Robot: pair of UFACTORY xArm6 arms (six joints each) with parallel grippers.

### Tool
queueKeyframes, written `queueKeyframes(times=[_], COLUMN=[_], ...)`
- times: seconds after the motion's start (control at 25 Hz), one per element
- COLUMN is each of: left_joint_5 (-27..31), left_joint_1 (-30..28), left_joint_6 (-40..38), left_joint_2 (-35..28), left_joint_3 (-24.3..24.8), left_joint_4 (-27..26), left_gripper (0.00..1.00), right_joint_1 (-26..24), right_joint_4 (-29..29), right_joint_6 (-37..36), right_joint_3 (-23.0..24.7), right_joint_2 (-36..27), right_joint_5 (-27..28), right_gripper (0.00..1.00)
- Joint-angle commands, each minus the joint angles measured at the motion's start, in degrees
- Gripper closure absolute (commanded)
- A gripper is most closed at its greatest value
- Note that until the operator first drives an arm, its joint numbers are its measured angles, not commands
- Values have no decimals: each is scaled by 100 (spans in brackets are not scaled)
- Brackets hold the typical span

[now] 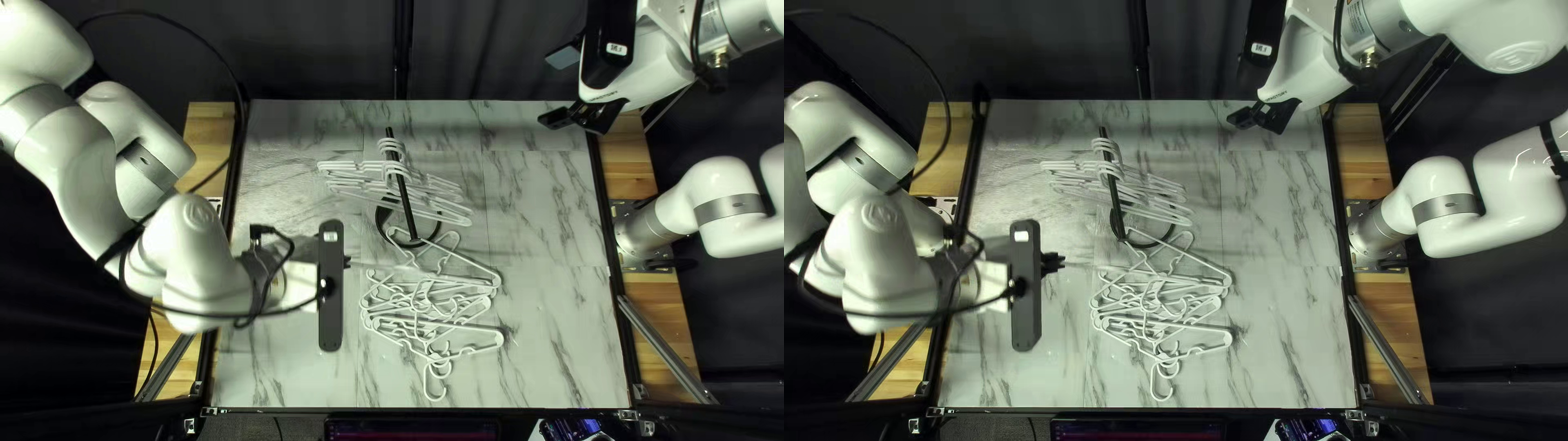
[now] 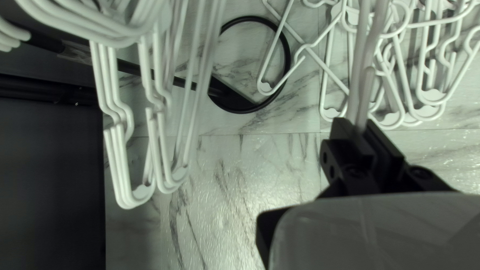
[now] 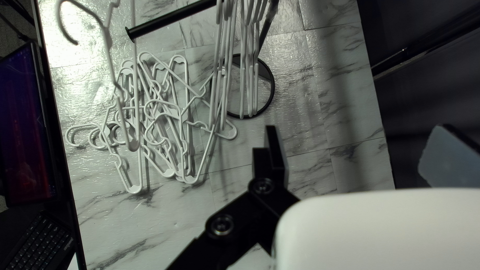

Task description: Remove hangers from rack and place onto table

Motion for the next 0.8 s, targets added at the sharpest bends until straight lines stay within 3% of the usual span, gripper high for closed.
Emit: queueKeyframes(times=[0.04, 0.2, 0.32, 0.4, 0.44, 0.8], left_joint_5=[706, 1583, 2607, 3112, 3311, 3311], left_joint_1=[-496, -890, -1245, -1361, -1394, -1394], left_joint_6=[-441, -919, -1378, -1493, -1536, -1536], left_joint_2=[843, 1982, 3334, 3800, 3923, 3923], left_joint_3=[-662, -1519, -2587, -2956, -3029, -3029], left_joint_4=[33, 2, 12, 41, 56, 56], left_gripper=[100, 100, 100, 100, 100, 100], right_joint_1=[0, 0, 0, 0, 0, 0], right_joint_4=[0, 0, 0, 0, 0, 0], right_joint_6=[0, 0, 0, 0, 0, 0], right_joint_3=[0, 0, 0, 0, 0, 0], right_joint_2=[0, 0, 0, 0, 0, 0], right_joint_5=[0, 0, 0, 0, 0, 0], right_gripper=[0, 0, 0, 0, 0, 0])
